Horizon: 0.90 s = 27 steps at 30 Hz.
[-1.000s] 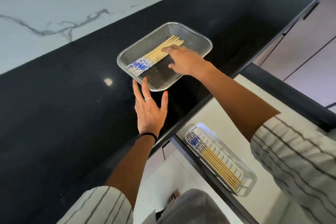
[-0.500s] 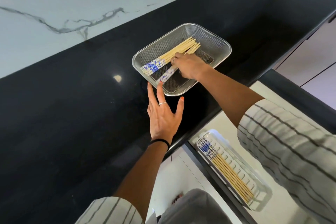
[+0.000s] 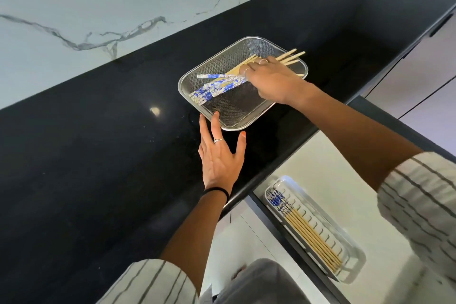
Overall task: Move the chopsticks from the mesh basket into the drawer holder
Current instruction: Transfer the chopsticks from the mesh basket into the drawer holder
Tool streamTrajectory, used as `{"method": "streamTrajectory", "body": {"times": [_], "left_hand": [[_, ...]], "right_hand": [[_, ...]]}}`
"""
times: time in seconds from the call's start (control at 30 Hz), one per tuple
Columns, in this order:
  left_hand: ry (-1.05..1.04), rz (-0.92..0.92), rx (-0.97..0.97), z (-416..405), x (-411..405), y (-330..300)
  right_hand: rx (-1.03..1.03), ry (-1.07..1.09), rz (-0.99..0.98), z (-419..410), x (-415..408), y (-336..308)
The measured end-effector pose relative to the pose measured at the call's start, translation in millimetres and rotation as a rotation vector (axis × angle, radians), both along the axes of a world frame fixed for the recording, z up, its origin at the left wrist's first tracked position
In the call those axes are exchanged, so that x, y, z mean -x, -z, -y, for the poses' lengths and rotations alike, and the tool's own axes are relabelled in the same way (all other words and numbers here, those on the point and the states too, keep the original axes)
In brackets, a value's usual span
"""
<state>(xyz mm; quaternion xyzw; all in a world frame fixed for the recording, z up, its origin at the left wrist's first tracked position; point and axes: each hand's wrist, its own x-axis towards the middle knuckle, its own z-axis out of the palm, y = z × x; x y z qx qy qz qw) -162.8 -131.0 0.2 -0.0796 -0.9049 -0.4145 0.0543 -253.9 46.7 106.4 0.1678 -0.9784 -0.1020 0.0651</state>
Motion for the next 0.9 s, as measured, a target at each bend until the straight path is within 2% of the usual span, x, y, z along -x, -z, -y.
{"method": "streamTrajectory", "body": {"times": [0.1,0.33,0.4,0.47,0.57,0.73,0.9], "left_hand": [[0.005,0.015,-0.005,0.7,-0.9,-1.7],[0.028,-0.026,-0.006,4.3,0.6,1.5],[0.028,-0.031,-0.001,3.9,0.9,2.0],[0.031,-0.036,-0.003,3.6,0.4,2.7],[0.030,-0.048,-0.007,4.3,1.2,3.7],[0.035,-0.054,-0.004,4.7,2.4,6.3],[0.025,-0.063,-0.002,4.3,2.7,7.0]], "right_hand": [[0.060,0.032,-0.045,-5.2,-29.0,-7.7],[0.367,0.105,-0.110,-18.1,-130.2,-9.1],[0.549,0.185,-0.003,-22.6,-160.7,-3.6],[0.647,0.304,0.122,-27.4,-187.4,7.0],[0.592,0.397,0.320,-31.0,-218.7,27.8],[0.506,0.526,0.849,-32.7,-250.9,72.9],[0.554,0.746,0.981,-31.6,-264.5,117.0]]}}
